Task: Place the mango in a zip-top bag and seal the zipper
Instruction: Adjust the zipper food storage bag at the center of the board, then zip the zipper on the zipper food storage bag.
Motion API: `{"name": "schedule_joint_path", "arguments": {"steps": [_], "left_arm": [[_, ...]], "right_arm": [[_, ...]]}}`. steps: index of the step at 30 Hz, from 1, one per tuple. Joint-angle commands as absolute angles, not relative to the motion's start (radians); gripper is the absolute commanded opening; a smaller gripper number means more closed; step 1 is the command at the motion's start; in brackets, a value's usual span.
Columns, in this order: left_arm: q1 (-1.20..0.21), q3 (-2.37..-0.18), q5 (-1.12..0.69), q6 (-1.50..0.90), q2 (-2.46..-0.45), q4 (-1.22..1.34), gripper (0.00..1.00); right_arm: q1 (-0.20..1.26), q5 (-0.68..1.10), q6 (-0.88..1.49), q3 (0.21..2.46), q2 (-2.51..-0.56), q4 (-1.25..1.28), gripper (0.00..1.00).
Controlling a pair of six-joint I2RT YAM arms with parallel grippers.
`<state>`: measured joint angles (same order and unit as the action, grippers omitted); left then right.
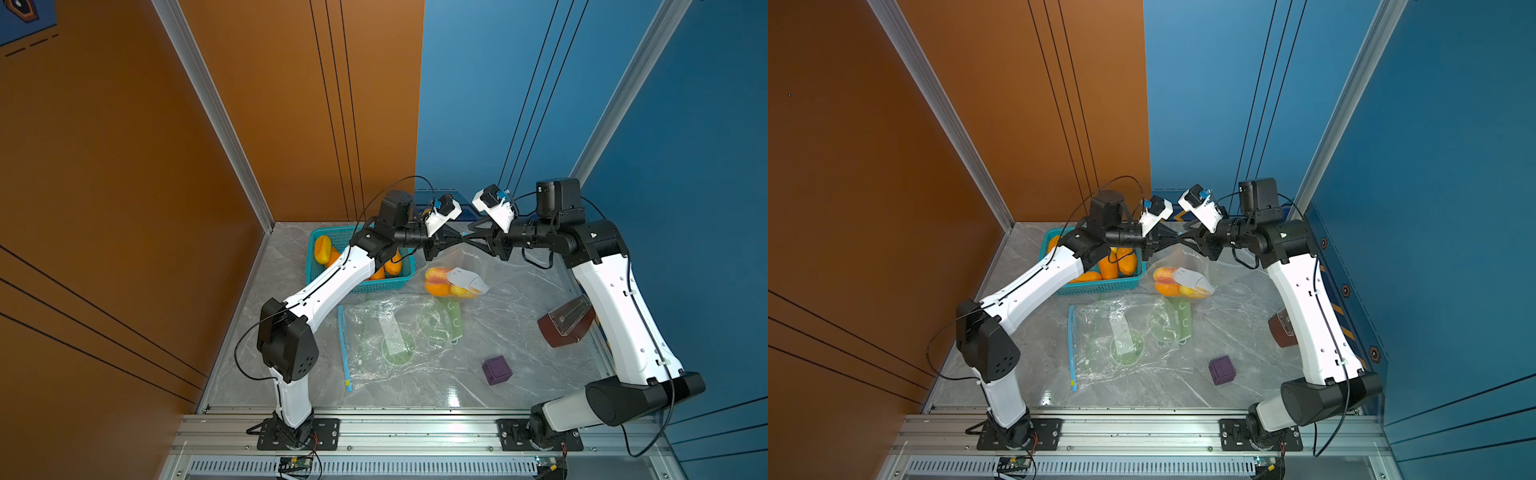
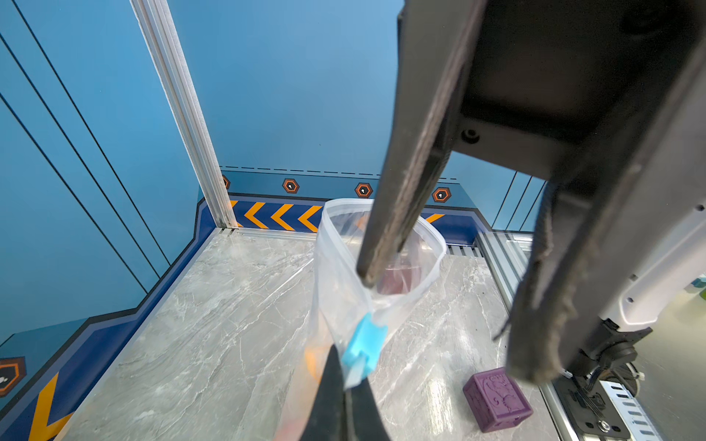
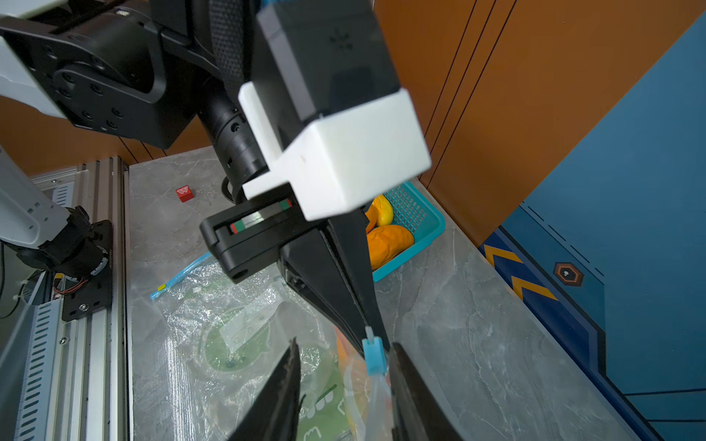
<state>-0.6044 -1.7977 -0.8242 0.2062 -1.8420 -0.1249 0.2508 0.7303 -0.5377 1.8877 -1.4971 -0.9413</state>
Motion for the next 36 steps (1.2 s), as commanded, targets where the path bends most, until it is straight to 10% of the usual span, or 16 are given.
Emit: {"name": "schedule_joint_path", "arguments": {"steps": [1,19,36], "left_arm": [[-0.592,-1.816,-0.875,0.221,-1.798,-0.127,0.00],[-0.584,-1.805,-0.910,0.235,-1.793,-0.127,0.00],[-0.577,-1.834,-0.880,0.213,-1.812,-0.127,0.00]], "right_arm": [[0.260,0.737,-0.557,1.926,-1.525,-0.982,0.39],[0.263,0.679,-0.598,1.962,-1.576,-1.037,0.38],[0.278,0.602,-0.645,1.988,-1.562,-1.096,0.02]]}}
